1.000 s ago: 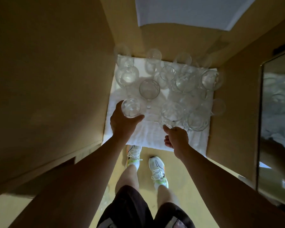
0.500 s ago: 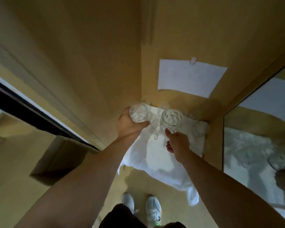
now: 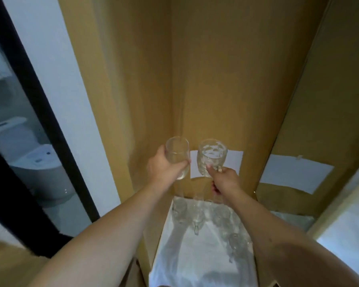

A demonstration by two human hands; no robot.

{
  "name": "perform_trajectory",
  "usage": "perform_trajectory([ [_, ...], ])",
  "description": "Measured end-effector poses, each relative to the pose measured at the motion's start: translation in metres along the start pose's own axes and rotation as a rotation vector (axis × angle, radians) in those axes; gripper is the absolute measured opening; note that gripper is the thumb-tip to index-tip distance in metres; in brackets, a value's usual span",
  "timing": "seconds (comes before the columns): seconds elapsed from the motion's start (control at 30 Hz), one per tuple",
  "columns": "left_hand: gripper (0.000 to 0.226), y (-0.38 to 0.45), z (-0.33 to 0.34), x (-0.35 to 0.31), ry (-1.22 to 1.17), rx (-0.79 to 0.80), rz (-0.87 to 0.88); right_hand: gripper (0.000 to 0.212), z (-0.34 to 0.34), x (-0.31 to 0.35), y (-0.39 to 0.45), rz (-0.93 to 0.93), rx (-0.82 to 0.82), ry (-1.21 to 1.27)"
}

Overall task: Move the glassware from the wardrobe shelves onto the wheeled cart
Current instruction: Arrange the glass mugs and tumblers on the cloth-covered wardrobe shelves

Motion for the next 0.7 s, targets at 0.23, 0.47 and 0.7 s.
perform_trajectory([
  [0.23, 0.086, -0.028, -0.052, -0.065, -0.316, 0.019, 0.219, 0.048, -0.052, 0.058, -0.083, -0.168, -0.051, 0.082],
  [0.47, 0.075, -0.073, -0.065, -0.097, -0.546, 0.018, 0.271, 0.047, -0.097, 0.077, -0.161, -0.221, -0.135, 0.077],
  [0.7, 0.073, -0.123, -0.058, -0.138, -0.702, 0.050, 0.238, 0.055, -0.151, 0.072, -0.211, -0.235, -0.171, 0.028],
])
Point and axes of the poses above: each hand's wrist, its own y-axis towards the middle knuckle, its own z-axis out of the palm, x = y × z, the point moved 3 cm from there along y, towards the middle knuckle
